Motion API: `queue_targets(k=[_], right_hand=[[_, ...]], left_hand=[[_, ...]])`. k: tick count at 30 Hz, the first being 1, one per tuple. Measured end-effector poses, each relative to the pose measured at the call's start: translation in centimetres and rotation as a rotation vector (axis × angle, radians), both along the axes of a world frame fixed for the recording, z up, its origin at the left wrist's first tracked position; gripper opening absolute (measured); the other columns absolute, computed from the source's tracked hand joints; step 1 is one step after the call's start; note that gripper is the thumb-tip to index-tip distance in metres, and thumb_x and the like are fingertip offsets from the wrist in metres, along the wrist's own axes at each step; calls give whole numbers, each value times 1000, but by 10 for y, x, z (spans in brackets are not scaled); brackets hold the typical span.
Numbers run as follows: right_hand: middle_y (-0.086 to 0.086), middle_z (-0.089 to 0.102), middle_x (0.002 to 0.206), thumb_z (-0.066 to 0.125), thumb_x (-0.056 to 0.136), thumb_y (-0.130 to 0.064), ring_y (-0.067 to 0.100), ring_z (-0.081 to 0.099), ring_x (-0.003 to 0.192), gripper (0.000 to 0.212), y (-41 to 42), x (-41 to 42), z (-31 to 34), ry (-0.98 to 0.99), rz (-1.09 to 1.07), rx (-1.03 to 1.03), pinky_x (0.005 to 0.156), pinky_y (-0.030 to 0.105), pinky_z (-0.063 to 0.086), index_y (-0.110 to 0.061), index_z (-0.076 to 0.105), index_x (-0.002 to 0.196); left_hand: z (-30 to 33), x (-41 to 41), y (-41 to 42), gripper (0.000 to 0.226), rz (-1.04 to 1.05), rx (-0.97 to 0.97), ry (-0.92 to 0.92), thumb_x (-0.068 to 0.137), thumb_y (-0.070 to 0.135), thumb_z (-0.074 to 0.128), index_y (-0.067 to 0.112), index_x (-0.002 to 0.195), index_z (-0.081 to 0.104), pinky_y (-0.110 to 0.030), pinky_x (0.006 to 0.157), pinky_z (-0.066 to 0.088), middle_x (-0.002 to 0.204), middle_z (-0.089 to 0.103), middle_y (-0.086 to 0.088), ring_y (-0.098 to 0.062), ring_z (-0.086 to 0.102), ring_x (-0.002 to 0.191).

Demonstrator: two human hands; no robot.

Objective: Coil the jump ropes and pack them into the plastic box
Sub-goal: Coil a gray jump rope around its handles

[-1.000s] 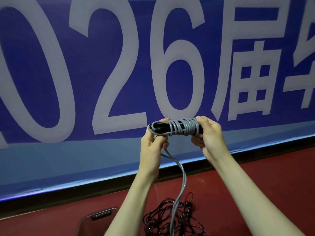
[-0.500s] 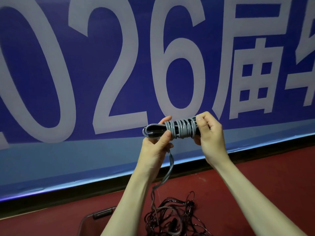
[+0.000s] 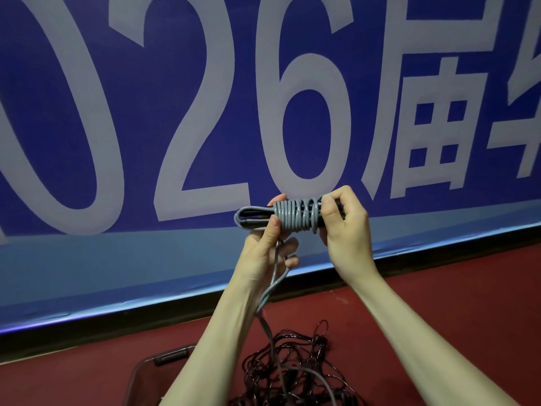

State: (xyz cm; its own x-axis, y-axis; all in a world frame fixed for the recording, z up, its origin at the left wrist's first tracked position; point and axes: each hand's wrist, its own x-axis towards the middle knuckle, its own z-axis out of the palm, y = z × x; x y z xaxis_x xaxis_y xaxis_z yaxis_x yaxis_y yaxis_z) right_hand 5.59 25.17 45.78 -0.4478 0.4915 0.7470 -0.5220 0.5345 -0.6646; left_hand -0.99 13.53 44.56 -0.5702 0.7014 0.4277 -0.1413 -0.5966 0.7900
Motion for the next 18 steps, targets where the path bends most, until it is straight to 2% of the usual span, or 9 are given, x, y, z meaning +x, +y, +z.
queue_targets(k=[2,3,4,6,8,10,12,15,18], right_hand=[[-12,49,55,47,102,-19,4,42,50,24,-1,-1,0,-17,-21,24,48,19,34,-16,45,78],[-11,49,55,48,102,-18,4,43,50,23,-1,0,0,-27,-33,43,48,19,34,-14,46,79],[-10,48,56,49,101,-18,5,43,51,23,0,0,-1,-38,-41,63,47,22,34,-13,46,79],[-7,47,58,49,101,-18,9,41,52,23,2,1,-3,-65,-49,103,49,32,36,-13,45,79],[-1,51,59,50,101,-19,17,43,52,22,5,1,-6,-65,-71,162,49,33,36,-13,45,81],[7,54,62,48,99,-24,21,48,55,20,6,0,-8,-52,-102,237,48,31,37,-12,45,84],[8,54,63,46,97,-30,22,51,58,21,8,-1,-11,-49,-120,288,48,34,40,-12,45,87],[2,53,63,41,96,-38,21,53,60,24,11,0,-13,-22,-132,356,46,33,41,-15,44,90],[-5,51,65,41,95,-38,17,55,64,25,15,2,-9,25,-143,390,46,24,44,-14,45,91]], left_hand=[[-5,-5,2,62,8,-13,-17,62,53,84,30,117,67,-16,40,32,81,38,2,-6,26,50],[-7,-7,1,67,28,-35,-13,57,57,85,22,111,66,-16,39,30,75,36,4,-4,25,48],[-8,-10,-1,68,62,-76,1,54,61,84,14,98,63,-15,37,28,67,33,6,-3,23,46],[-9,-12,-6,61,164,-197,83,62,67,71,13,69,43,-15,37,22,56,24,9,-3,20,43],[-10,-12,-8,52,284,-335,194,77,62,50,16,61,33,-16,38,18,54,18,8,-5,16,43],[-13,-11,-9,51,371,-440,281,88,56,38,12,64,47,-20,42,15,54,18,6,-8,17,44],[-15,-11,-11,53,440,-514,359,87,59,35,12,72,55,-22,43,15,53,23,5,-9,20,44],[-9,-11,-15,55,511,-620,484,87,60,33,13,70,56,-24,44,22,50,28,5,-10,24,44],[3,-10,-17,55,525,-733,579,96,54,32,12,75,62,-24,49,32,52,31,5,-10,29,46]])
